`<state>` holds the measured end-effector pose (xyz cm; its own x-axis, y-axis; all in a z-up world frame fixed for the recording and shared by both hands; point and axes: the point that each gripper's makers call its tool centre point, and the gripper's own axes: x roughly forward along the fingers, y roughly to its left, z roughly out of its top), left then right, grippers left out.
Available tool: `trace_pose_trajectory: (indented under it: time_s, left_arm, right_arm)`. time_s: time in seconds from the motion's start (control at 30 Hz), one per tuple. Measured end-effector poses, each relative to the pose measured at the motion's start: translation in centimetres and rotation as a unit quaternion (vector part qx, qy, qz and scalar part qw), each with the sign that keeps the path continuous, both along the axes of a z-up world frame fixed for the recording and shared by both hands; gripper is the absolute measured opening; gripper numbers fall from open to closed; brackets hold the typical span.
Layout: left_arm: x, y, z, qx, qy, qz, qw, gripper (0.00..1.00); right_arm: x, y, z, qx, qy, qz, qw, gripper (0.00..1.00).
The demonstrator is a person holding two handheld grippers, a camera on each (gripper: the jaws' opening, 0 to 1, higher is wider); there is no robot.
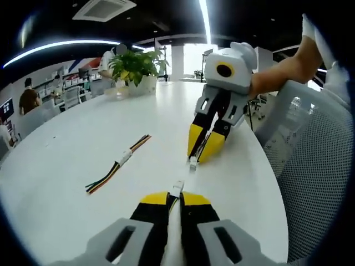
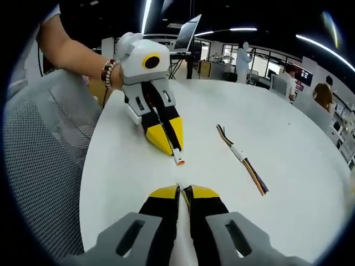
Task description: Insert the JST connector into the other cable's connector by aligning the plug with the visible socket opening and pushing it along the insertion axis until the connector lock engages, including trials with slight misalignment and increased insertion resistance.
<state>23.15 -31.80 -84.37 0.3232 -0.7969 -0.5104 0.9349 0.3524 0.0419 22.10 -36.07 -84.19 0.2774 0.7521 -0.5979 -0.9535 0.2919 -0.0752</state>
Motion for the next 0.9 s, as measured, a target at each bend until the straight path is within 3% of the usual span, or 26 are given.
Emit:
trace_pose_trajectory:
  time_s: [0.5, 0.9]
  left_arm:
    - [-0.4, -1.0, 1.1, -0.005, -0.011, -0.014, 0.9998, 0.00]
    - [-0.7, -1.4, 1.0, 0.000, -0.013, -0.025, 0.9996, 0.00]
  right_arm:
    - [0.1, 1.1, 1.7, 0.010, -0.011, -0.003, 0.9999, 0.04]
    - [-0.1, 0.9, 0.7, -0.010, -0.004, 0.003, 0.9999, 0.04]
